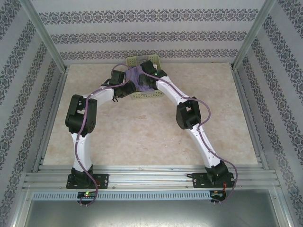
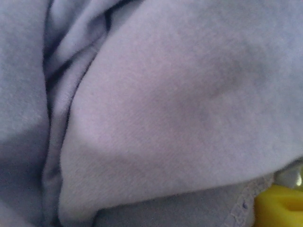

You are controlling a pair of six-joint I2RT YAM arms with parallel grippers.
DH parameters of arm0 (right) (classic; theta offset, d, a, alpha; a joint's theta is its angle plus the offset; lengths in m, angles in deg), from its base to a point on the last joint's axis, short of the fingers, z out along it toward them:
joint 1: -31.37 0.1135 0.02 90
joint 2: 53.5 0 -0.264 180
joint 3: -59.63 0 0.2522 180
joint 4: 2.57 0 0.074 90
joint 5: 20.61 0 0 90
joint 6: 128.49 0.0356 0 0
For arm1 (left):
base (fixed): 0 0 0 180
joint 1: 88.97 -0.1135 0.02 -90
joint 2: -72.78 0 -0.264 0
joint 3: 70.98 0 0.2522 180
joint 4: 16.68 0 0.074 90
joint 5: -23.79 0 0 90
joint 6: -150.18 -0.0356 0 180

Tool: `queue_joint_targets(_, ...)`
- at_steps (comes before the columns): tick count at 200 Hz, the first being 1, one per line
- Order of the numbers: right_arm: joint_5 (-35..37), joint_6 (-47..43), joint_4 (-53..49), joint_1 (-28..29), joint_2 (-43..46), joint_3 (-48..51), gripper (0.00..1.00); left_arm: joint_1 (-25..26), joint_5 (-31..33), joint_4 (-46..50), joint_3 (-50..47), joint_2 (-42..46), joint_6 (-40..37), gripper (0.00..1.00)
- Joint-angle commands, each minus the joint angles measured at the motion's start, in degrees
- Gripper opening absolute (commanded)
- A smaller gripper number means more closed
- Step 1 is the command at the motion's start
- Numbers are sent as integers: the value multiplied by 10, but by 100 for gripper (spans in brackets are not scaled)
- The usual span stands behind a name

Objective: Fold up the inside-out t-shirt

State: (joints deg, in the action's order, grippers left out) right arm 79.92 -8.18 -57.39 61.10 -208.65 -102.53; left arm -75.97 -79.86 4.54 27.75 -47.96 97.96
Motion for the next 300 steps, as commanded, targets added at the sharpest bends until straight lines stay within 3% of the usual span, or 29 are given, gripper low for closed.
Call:
queue_joint_targets(1, -55, 21, -17, 1, -14, -18, 60, -7, 2, 31, -11, 13, 0, 52)
queue_joint_targets(25, -80, 15, 0, 7, -6, -18, 27, -11, 12, 36, -20, 31, 0, 54)
queue_joint_targets(44, -101, 21, 12, 11, 0, -18, 12, -17, 16, 28, -37, 49, 3, 56)
queue_joint_targets(69, -113, 22, 28, 21, 21, -18, 0, -27, 13, 36, -44, 57, 0, 57)
queue_joint_targets(136, -86, -8, 67, 41, 170, 40, 0, -51, 64, 90, -34, 62, -21, 56)
queue_joint_targets(172, -40, -32, 86, 41, 291, 130, 0, -54, 80, 108, -18, 58, -29, 56)
queue_joint_targets(228, -10, -53, 206, 26, 565, 454, 0, -59, 98, 128, 4, 50, -34, 55)
queue_joint_targets(300, 13, -36, 247, -40, 848, 860, 0, -111, 165, 193, 76, 15, -82, 49)
